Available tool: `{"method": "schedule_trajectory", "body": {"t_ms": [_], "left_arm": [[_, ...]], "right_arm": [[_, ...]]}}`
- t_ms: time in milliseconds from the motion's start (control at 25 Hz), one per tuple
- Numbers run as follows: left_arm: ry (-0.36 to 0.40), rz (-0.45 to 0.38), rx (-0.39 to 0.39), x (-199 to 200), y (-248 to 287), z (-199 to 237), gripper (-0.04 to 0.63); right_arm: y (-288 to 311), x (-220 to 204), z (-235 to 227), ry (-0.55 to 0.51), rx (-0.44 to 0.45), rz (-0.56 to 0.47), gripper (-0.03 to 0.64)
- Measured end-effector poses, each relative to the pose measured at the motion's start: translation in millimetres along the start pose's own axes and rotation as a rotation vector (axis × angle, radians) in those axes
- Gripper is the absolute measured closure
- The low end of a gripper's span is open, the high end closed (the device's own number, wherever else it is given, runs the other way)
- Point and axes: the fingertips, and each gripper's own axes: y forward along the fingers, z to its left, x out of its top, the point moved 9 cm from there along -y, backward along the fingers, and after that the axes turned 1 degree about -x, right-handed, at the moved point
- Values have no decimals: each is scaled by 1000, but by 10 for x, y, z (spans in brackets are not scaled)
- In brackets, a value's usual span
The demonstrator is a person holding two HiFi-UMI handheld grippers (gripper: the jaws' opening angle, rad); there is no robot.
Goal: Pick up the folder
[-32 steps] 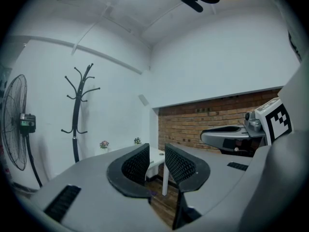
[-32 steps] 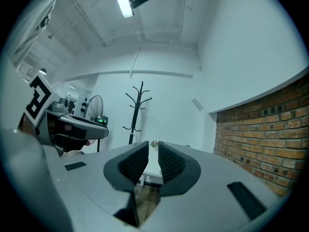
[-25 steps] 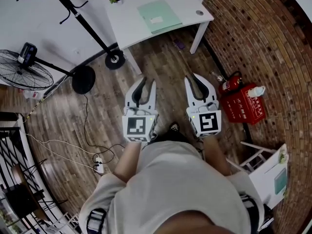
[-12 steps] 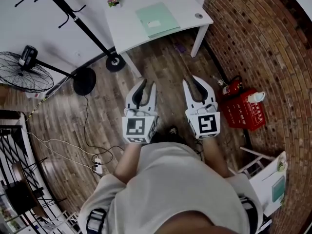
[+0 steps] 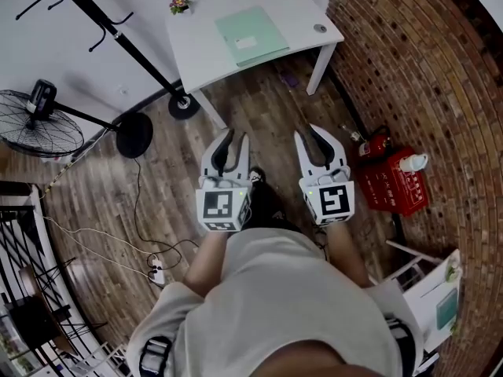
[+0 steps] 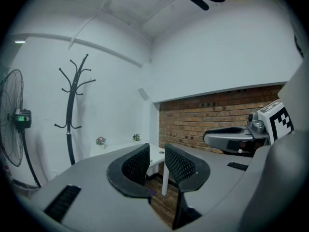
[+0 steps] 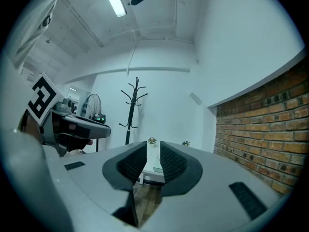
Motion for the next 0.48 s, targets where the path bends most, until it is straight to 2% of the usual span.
{"method": "schedule_trajectory", "body": {"t_ms": [480], "left_arm": [[-11,12,-20,-44,785,508,502]], "right_arm": [[851,-100,-237,-26,28,42,532]]}}
